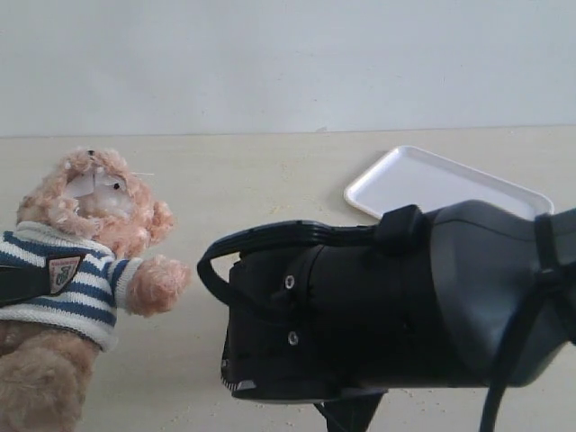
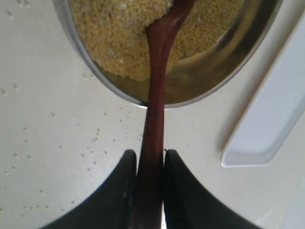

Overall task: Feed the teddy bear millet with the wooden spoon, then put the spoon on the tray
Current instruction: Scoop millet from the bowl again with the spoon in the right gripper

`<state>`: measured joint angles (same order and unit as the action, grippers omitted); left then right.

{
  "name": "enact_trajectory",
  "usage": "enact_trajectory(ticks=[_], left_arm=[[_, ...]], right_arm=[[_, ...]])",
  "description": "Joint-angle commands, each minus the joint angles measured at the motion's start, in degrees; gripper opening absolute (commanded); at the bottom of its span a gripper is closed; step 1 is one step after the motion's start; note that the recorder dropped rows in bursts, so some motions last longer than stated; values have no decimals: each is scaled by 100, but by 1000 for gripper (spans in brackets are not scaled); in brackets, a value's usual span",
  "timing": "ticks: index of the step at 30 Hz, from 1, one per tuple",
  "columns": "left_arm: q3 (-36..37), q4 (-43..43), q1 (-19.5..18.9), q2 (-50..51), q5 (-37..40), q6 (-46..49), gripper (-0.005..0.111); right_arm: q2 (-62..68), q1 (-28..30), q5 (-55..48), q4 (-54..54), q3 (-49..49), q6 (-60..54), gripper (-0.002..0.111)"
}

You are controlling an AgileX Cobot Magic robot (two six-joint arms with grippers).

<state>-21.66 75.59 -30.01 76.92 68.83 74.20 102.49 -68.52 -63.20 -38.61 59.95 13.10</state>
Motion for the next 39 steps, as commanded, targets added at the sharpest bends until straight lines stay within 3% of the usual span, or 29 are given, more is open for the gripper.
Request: enact_trajectory(ticks=[1,29,39], left_arm=[[32,132,-13,-59,113,50,5],[32,132,-13,-59,113,50,5],[32,132,-13,-59,113,50,5]], right_arm=[[-17,-11,118,197,21,129,9],[-558,0,-214,624,319,435,9],[-1077,467,399,1494,319,545,9]])
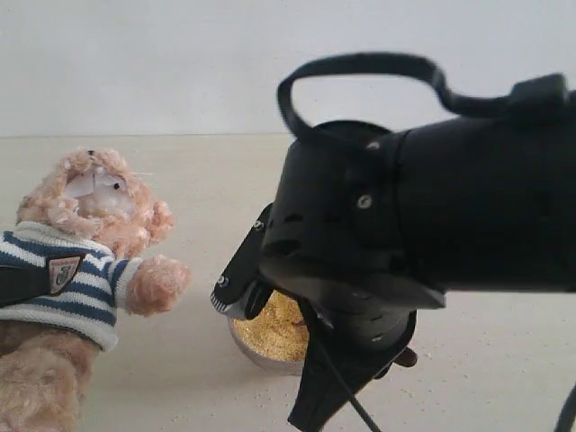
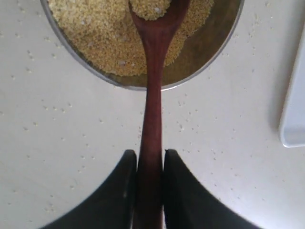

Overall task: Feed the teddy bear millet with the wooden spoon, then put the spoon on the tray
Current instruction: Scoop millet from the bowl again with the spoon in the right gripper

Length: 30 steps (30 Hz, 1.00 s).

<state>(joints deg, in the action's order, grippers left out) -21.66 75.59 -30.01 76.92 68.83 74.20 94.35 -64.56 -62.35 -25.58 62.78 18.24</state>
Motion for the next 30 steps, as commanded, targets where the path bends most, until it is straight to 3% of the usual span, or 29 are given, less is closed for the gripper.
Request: enact_trajectory(ticks=[1,11,16,26,30], left_arm=[[32,132,-13,-59,113,50,5],[32,132,-13,-59,113,50,5],[32,132,-13,-59,113,50,5],[32,132,-13,-59,113,50,5],[32,132,-13,-59,113,50,5]], right_arm=[[-310,71,342,190,36,30,9],[-396,398,448,783,36,-128,9],[-575,635,975,1753,-8,-428,9],[-957,693,1027,1768,-294,-224,9],[-1424,714,2302,2281,-964,-165,9]])
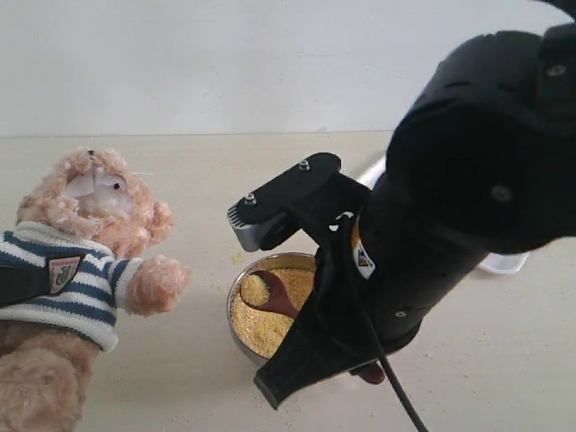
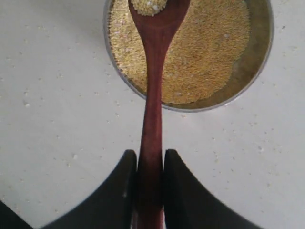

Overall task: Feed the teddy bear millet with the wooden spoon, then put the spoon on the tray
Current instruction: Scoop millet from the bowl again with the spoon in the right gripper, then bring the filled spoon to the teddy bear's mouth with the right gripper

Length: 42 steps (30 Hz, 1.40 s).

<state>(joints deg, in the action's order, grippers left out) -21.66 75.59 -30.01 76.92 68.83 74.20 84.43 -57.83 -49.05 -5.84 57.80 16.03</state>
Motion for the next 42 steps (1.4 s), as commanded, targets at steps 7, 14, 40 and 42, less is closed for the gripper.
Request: enact_trajectory(ticks=[7,14,40,42], left_arm=[[32,132,-13,-59,113,50,5],[32,132,-13,-59,113,50,5],[32,132,-13,-59,113,50,5],[32,132,-13,-59,113,50,5]], right_arm=[[-907,367,1095,656,-917,145,9],[-904,406,1109,672,-917,167,9],[-1050,75,-7,770,339,-632,9],[-996,-11,-196,681,523,-638,9]])
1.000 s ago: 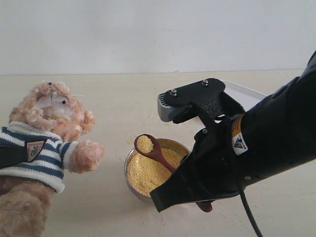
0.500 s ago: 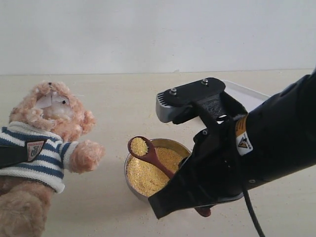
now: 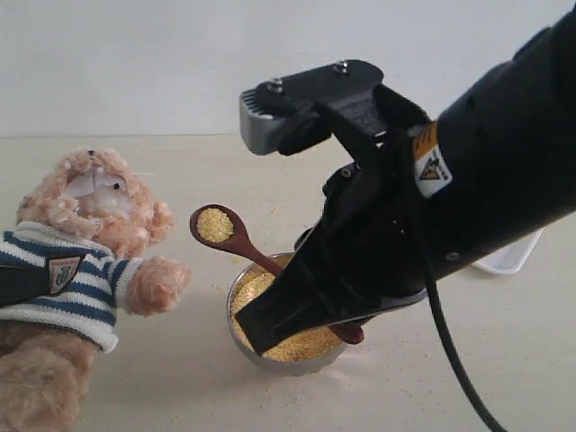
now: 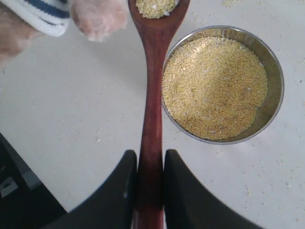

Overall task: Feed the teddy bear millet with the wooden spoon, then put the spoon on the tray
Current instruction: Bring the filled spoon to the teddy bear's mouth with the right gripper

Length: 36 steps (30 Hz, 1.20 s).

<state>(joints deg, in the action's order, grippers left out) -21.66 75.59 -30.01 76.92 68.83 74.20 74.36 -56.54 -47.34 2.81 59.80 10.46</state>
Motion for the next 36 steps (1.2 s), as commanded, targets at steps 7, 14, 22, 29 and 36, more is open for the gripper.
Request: enact_trajectory(ticks=[7,14,22,29,36], left_arm=[[32,132,-13,-59,113,50,5],[32,132,-13,-59,113,50,5],[32,132,-13,-59,113,50,5],[32,132,-13,-59,113,50,5],[32,132,-13,-59,113,50,5]], right_arm=[[492,-489,-831,-355,958,-208,9],[1026,-701,-1103,-515,1792,-328,9],[1435,-736,-1334,-621,2479,-503,9],[1836,-736,-1577,-1001,2913,-609,9],[2222,-736,-1758,-1250,3270,-805,9]])
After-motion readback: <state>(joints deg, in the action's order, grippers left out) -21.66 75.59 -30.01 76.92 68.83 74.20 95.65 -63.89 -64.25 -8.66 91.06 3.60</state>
